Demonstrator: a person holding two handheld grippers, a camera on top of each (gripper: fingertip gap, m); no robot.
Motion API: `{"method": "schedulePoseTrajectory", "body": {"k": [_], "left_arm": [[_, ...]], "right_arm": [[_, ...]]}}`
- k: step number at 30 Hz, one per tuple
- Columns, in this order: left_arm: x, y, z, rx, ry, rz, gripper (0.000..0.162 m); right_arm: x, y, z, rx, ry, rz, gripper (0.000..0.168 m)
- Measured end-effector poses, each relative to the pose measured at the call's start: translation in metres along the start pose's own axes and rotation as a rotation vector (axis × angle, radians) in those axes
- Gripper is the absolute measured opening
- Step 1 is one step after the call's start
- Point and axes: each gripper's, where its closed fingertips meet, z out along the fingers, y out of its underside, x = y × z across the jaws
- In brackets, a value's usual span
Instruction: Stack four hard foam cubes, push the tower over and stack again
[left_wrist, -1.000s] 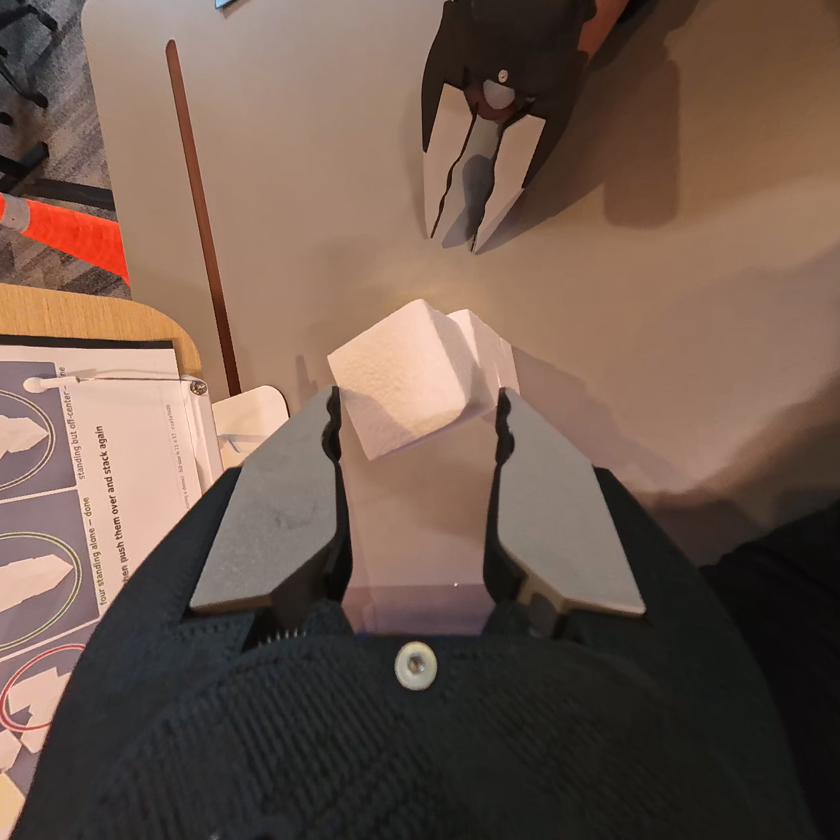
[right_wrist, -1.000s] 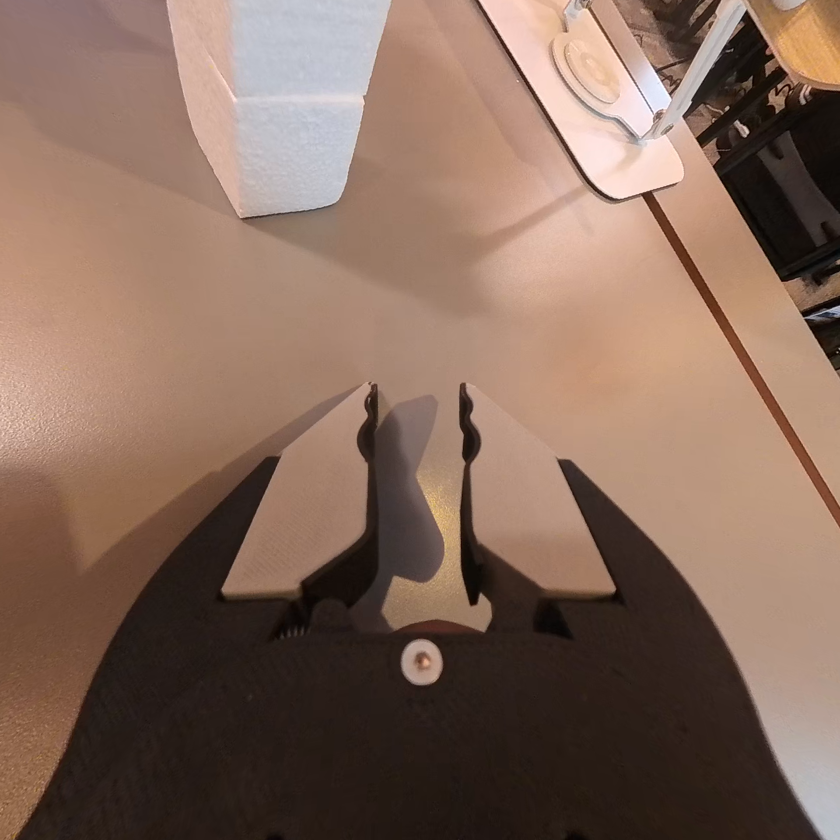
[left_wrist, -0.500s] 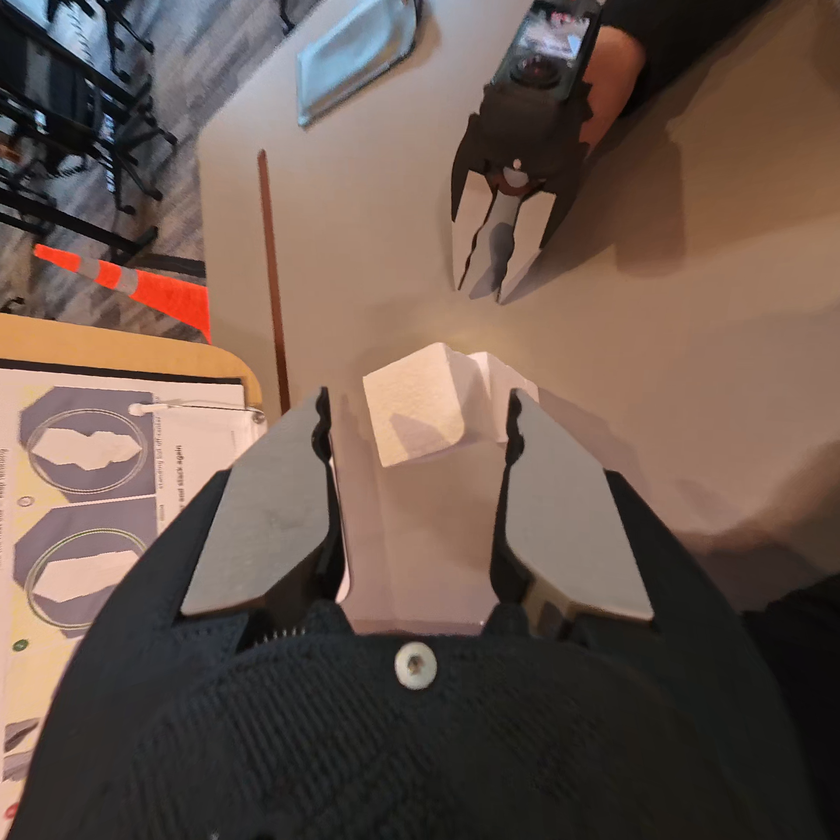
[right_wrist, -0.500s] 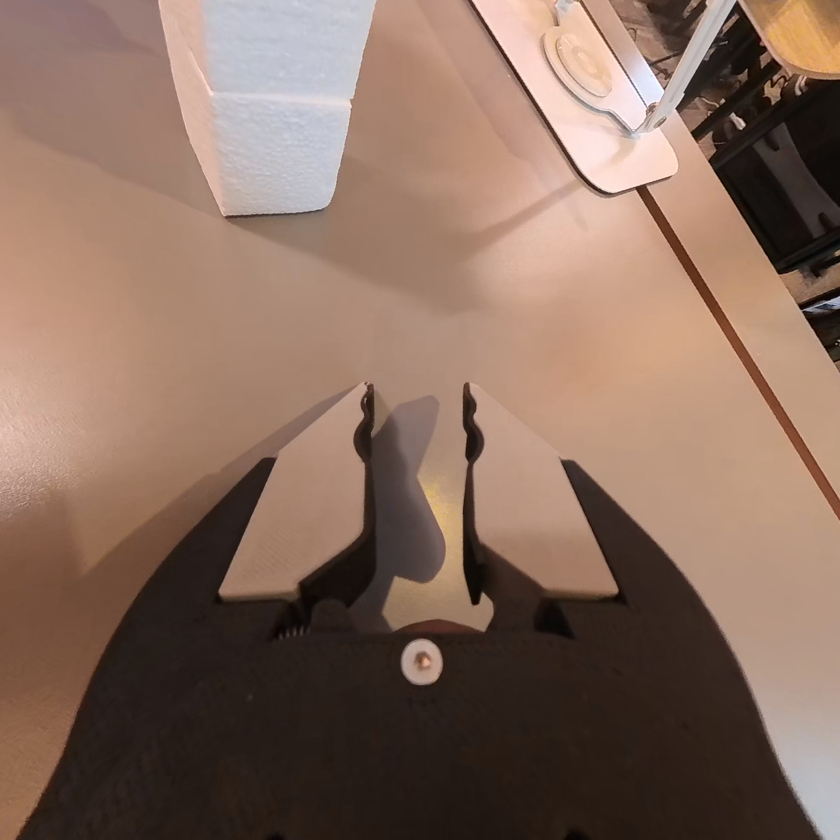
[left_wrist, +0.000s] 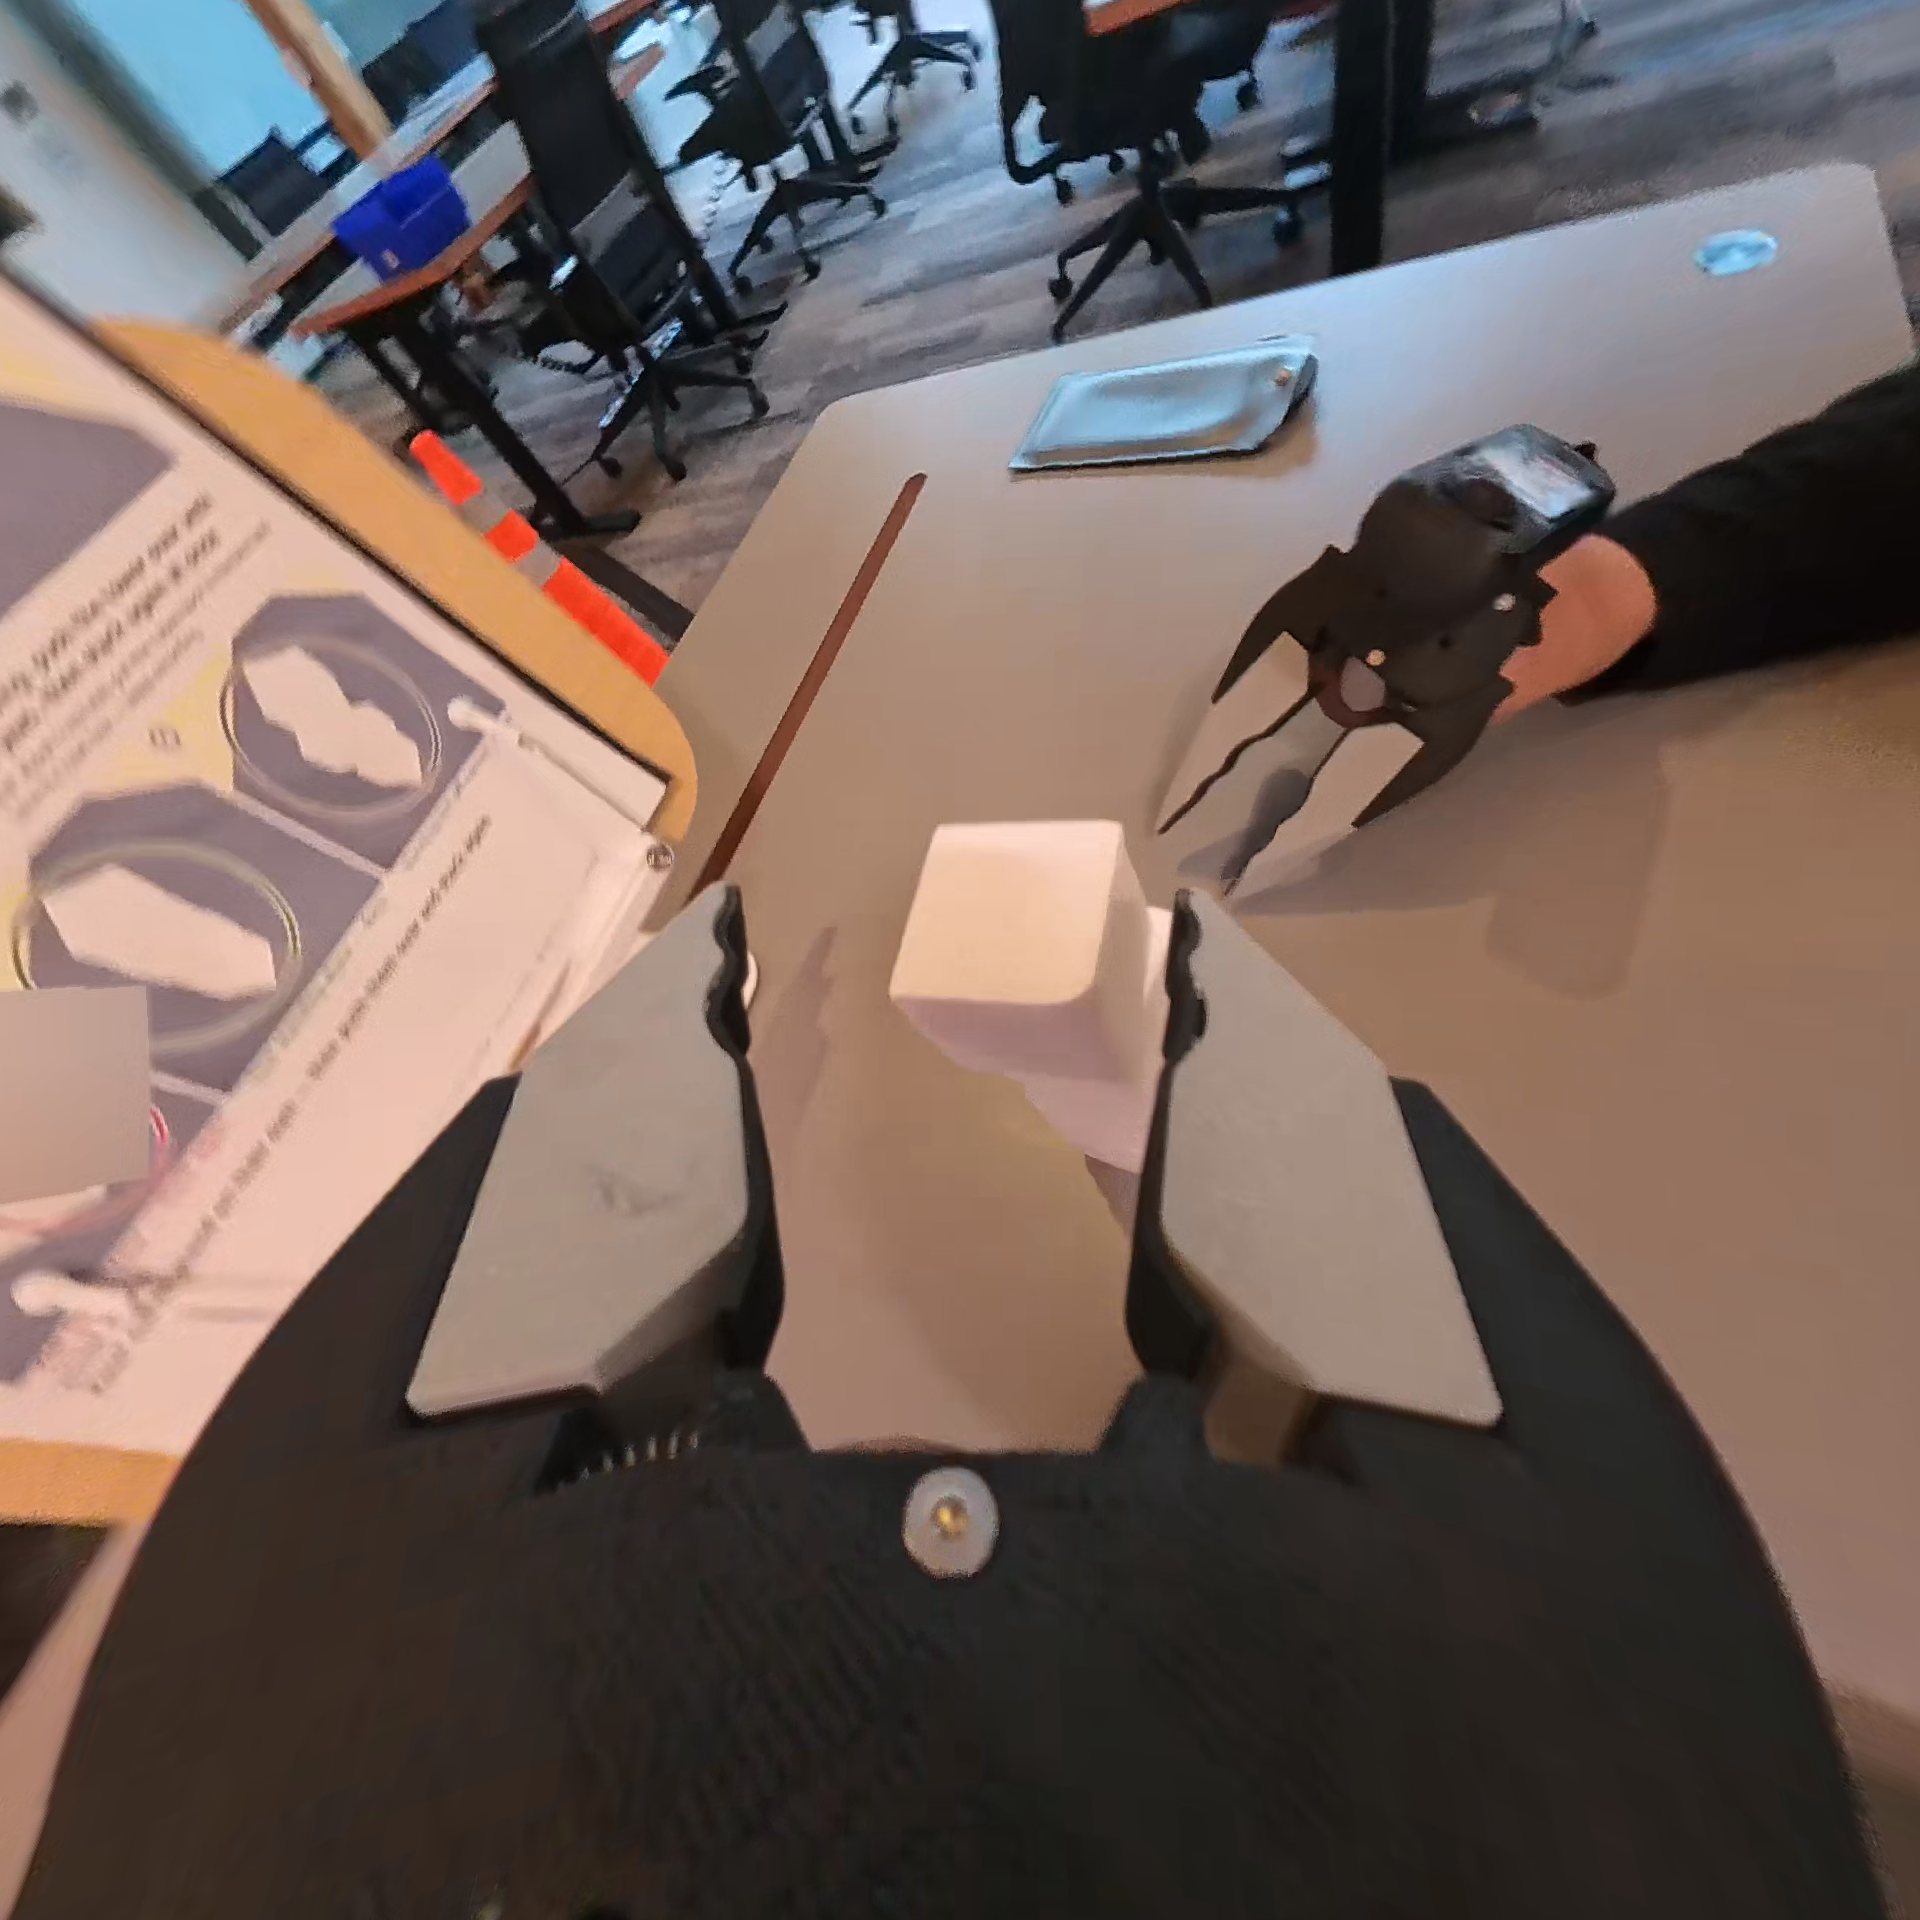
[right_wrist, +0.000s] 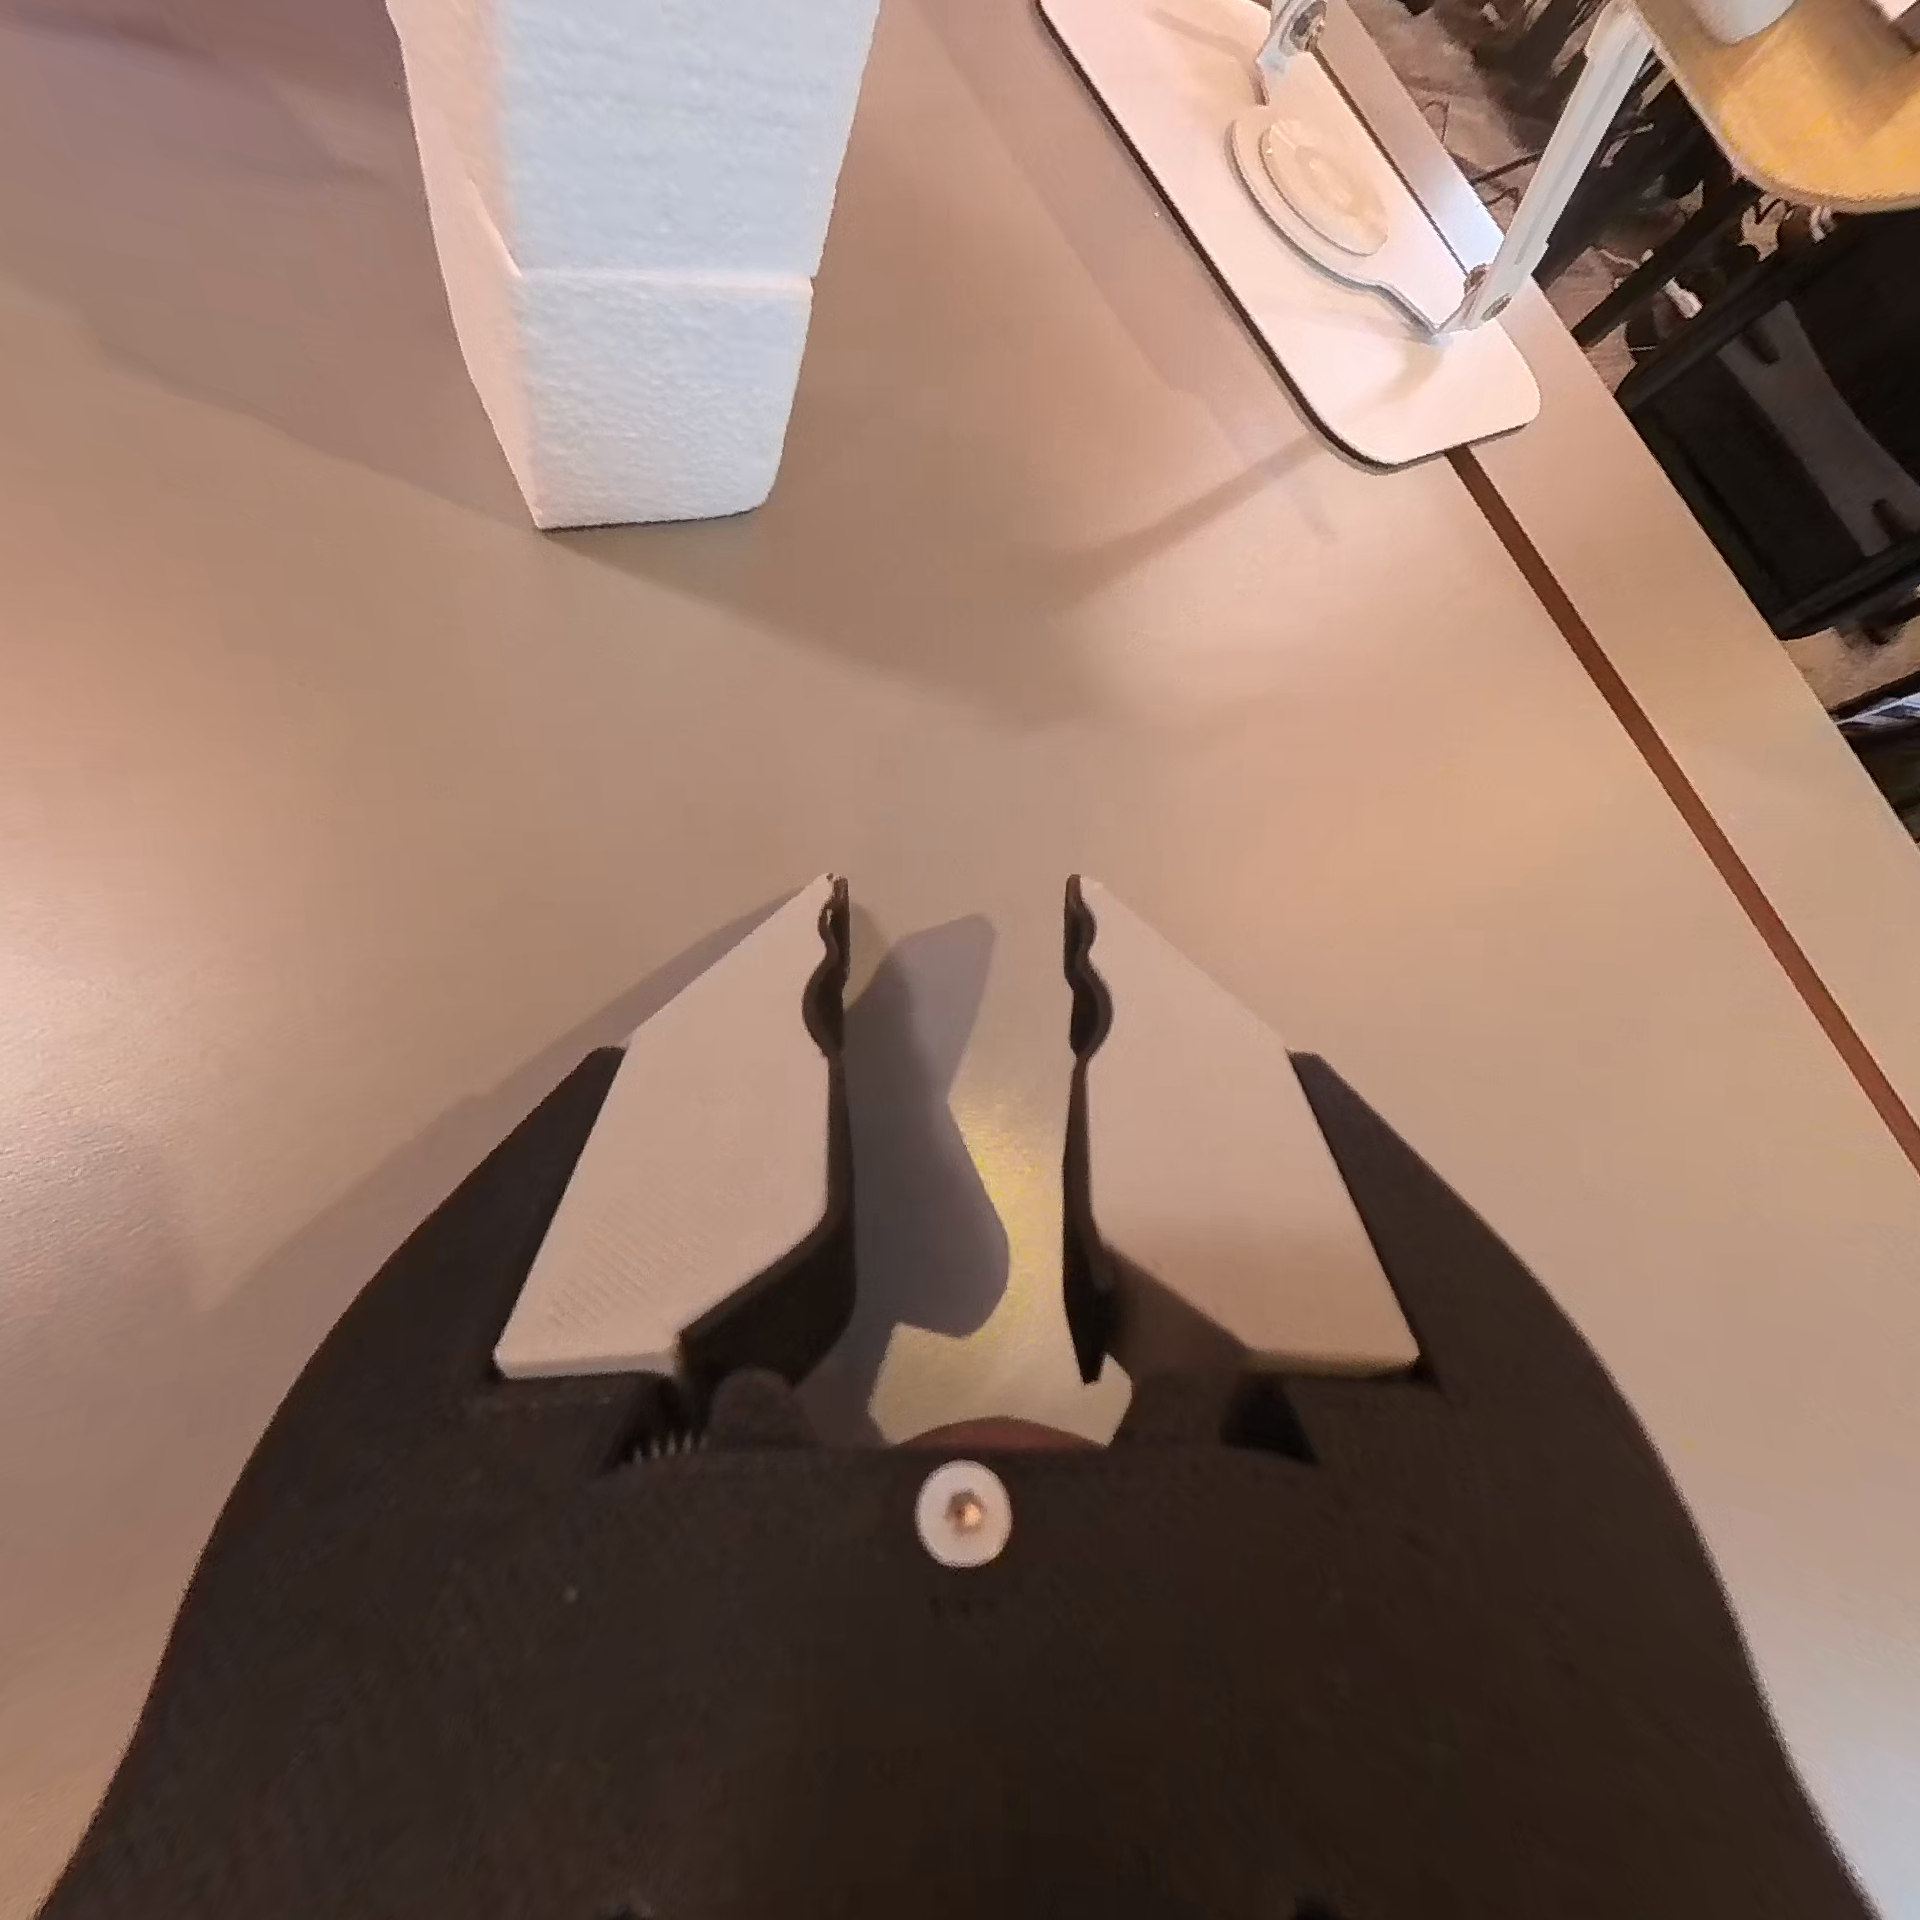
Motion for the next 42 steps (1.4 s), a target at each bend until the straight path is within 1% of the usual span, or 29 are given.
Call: {"method": "schedulePoseTrajectory", "body": {"k": [3,4,7,8,10,11,12,14,15,16,19,22,25,28,35,38,40,42], "left_arm": [[-0.004,0.025,-0.002,0.002,-0.078,-0.143,0.081],[-0.003,0.034,-0.004,0.018,-0.104,-0.186,0.079],[-0.004,0.062,-0.012,0.132,-0.183,-0.354,0.061],[-0.004,0.072,-0.013,0.198,-0.185,-0.425,0.052],[0.003,0.093,-0.010,0.310,-0.121,-0.547,0.020],[0.009,0.101,-0.007,0.333,-0.054,-0.598,0.014],[0.012,0.105,-0.003,0.330,-0.003,-0.654,0.016],[0.011,0.111,0.004,0.334,-0.003,-0.702,0.018],[0.013,0.112,0.008,0.320,0.009,-0.709,0.025],[0.017,0.108,0.009,0.313,0.034,-0.707,0.030],[0.024,0.095,0.014,0.323,0.026,-0.670,0.029],[0.029,0.108,0.030,0.216,0.000,-0.663,0.030],[0.035,0.125,0.047,0.111,0.002,-0.682,0.035],[0.042,0.135,0.059,0.043,0.007,-0.678,0.036],[0.051,0.160,0.077,-0.138,-0.050,-0.584,0.036],[0.049,0.167,0.078,-0.179,-0.080,-0.562,0.039],[0.048,0.168,0.078,-0.175,-0.087,-0.574,0.045],[0.047,0.167,0.078,-0.166,-0.086,-0.595,0.046]], "right_arm": [[-0.001,-0.003,-0.002,0.009,0.008,-0.014,0.039],[-0.001,-0.004,-0.003,0.011,0.011,-0.017,0.039],[0.001,-0.004,-0.003,0.011,0.022,-0.014,0.039],[0.002,-0.003,-0.003,0.009,0.023,-0.011,0.039],[0.002,0.000,-0.002,0.003,0.019,-0.001,0.038],[0.002,0.001,0.000,-0.002,0.014,0.004,0.038],[0.001,0.003,0.001,-0.011,0.008,0.003,0.038],[0.000,0.003,0.002,-0.017,0.010,-0.010,0.038],[-0.001,0.004,0.002,-0.021,0.011,-0.016,0.038],[-0.001,0.004,0.003,-0.023,0.013,-0.024,0.038],[-0.001,0.004,0.003,-0.025,0.017,-0.027,0.037],[-0.001,0.004,0.003,-0.026,0.019,-0.021,0.037],[0.000,0.004,0.003,-0.027,0.019,-0.020,0.037],[0.000,0.004,0.003,-0.028,0.023,-0.022,0.036],[0.000,0.005,0.003,-0.029,0.028,-0.027,0.035],[-0.001,0.004,0.003,-0.028,0.026,-0.029,0.035],[-0.001,0.004,0.003,-0.028,0.025,-0.031,0.034],[-0.002,0.004,0.003,-0.028,0.023,-0.032,0.034]]}}
